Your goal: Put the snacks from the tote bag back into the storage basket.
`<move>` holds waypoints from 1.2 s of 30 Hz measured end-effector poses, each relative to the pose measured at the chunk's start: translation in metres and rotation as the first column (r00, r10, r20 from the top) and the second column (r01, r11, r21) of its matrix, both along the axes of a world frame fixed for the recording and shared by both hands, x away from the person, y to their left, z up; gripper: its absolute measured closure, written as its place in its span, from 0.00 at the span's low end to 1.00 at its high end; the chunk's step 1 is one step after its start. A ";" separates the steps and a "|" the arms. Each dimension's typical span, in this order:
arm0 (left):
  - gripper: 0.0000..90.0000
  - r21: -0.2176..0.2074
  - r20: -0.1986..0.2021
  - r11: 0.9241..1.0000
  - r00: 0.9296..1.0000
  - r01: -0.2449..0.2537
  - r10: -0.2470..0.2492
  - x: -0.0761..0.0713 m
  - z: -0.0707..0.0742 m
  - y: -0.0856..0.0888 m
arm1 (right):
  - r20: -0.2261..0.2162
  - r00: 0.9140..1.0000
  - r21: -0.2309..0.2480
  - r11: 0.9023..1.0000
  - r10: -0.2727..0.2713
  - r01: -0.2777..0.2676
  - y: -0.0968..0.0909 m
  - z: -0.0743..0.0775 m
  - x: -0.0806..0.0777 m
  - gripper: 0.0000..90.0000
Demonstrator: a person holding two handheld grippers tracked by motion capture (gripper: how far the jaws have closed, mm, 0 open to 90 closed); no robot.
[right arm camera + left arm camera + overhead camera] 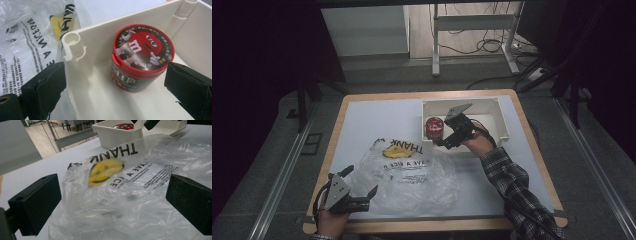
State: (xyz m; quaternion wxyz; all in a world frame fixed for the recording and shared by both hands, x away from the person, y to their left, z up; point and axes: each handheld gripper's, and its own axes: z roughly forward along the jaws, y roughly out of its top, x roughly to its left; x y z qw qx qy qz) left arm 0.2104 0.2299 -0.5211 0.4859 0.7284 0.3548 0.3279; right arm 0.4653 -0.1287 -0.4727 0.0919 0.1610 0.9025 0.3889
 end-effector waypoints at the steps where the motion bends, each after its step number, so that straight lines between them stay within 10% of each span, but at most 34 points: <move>1: 0.00 0.000 0.000 1.000 1.000 0.000 0.000 0.000 0.000 0.000 | 0.000 1.000 0.000 1.000 0.001 -0.001 0.000 0.000 -0.001 0.04; 36: 0.00 -0.039 0.010 0.999 1.000 0.003 -0.002 -0.001 0.001 0.002 | 0.006 1.000 0.049 0.999 -0.007 0.007 -0.014 -0.002 -0.028 0.04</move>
